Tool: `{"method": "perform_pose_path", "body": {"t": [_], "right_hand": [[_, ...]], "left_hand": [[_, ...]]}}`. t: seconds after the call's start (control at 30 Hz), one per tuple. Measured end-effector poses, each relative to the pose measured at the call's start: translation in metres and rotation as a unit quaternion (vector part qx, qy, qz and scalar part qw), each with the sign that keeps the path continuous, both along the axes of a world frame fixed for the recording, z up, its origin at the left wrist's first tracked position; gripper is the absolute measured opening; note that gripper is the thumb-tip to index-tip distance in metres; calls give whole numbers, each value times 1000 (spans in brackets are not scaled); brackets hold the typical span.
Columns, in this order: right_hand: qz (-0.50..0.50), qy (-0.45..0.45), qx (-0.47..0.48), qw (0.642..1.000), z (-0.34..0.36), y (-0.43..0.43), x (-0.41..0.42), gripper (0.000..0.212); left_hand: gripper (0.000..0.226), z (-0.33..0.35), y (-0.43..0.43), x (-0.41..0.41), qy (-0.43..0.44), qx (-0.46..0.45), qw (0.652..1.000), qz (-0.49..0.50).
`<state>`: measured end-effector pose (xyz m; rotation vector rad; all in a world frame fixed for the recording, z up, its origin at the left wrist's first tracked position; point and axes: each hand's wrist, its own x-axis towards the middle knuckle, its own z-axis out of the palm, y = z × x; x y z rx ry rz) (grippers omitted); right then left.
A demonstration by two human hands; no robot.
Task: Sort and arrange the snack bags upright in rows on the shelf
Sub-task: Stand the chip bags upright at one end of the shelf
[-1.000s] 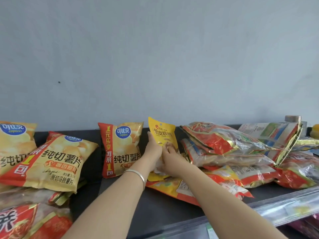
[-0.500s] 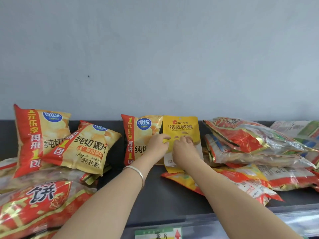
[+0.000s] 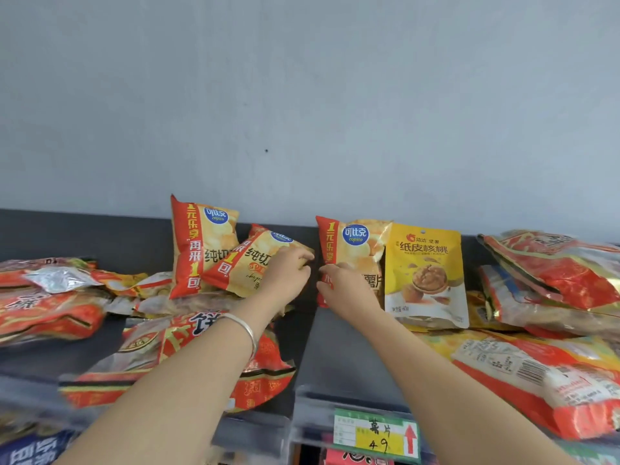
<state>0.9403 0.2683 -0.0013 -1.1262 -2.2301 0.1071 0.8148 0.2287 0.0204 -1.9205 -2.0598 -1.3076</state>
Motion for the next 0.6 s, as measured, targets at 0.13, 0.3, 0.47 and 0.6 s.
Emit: {"method": "perform_pose_path", "body": {"t": [0.13,0.3,0.47,0.6], "right_hand": [[41,-14,-79,996,-1,-5,-34,50],[50,80,-204,974,6,-6,-70,45],[33,219,-325,919,6,1,-95,51],[49,301,-364,880,1,5,-104,57]], "left_hand": [[37,1,-11,-43,27,-8,997,67],[51,-1,-10,-82,39,-49,992,109],[57,-3,1,-108,38,-98,986,132],[57,-4,10,-121,-63,-120,986,92]]}}
